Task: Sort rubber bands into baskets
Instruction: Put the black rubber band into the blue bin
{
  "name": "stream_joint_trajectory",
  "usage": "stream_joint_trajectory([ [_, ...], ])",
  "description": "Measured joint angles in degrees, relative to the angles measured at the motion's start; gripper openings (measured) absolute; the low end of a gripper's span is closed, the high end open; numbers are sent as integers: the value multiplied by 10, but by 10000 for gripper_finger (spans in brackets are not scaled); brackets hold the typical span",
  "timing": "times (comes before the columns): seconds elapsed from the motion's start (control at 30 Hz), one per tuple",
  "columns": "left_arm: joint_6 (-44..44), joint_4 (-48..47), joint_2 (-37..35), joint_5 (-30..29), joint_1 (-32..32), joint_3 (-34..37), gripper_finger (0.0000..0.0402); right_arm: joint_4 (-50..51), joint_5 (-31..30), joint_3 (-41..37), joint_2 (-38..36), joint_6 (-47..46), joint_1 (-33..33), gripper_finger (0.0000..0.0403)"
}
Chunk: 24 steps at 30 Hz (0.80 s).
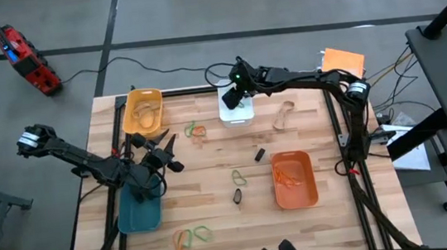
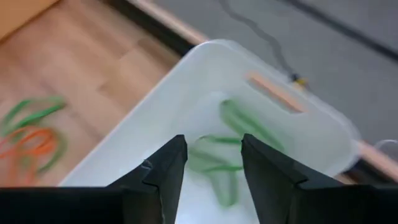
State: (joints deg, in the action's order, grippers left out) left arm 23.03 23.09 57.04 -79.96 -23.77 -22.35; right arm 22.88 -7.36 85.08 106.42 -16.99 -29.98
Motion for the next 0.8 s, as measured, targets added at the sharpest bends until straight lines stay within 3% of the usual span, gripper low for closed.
stream_joint_trajectory([
  [0.13, -3, -1, 0, 0, 0, 0, 103, 25, 55, 0, -14, 4, 16, 157],
  [0.37, -28, -15, 0, 18, 0, 0, 103, 67, 58, 0, -65, 30, 92, 141],
  [0.8, -91, -12, 0, 218, 0, 0, 103, 125, 59, -28, -115, 80, 307, 96],
])
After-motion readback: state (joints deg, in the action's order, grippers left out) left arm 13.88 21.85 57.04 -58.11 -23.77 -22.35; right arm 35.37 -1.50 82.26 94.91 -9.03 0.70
